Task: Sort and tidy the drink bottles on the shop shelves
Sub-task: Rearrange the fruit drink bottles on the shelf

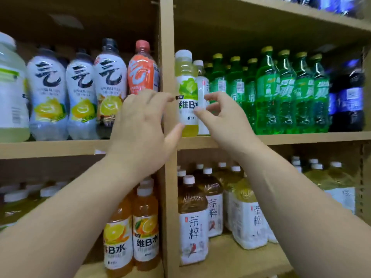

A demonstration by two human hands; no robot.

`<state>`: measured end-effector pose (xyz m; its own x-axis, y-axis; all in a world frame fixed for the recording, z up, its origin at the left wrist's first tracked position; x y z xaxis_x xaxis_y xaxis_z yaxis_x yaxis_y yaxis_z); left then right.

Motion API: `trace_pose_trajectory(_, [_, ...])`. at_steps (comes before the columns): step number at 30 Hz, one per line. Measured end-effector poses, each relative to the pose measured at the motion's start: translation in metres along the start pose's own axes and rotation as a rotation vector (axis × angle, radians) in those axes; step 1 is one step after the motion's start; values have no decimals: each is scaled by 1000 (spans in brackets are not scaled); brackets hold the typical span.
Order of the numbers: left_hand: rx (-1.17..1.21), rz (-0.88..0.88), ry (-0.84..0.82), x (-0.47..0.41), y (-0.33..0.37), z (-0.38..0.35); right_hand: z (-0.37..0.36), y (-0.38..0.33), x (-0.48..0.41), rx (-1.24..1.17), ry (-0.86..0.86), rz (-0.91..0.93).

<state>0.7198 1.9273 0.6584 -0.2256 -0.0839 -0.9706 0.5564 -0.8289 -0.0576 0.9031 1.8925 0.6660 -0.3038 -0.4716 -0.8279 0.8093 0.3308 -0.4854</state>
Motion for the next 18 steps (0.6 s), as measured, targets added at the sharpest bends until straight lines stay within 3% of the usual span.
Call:
trace_pose_trajectory(2, [-3,32,-61,-13,5,-16,-9,6,-19,9,-112,-56])
trace_pose_trajectory(7, [-83,76,-19,-21,12,-30,-32,17,-41,-116,-272,-88])
trace_pose_trajectory(18, [-92,148,-108,-4,16,-30,-31,23,-40,-177,-194,15])
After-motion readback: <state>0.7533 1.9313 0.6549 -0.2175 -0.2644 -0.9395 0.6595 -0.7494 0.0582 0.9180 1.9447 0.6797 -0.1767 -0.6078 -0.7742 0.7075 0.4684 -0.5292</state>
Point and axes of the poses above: each hand's wrist, its own x-axis away from the middle knuckle, its own z-axis out of the back of the hand, y = z × x, the point moved 7 cm from there along -x, towards the middle knuckle, and after that the axes turned 3 degrees about z, right-handed, at the moved point
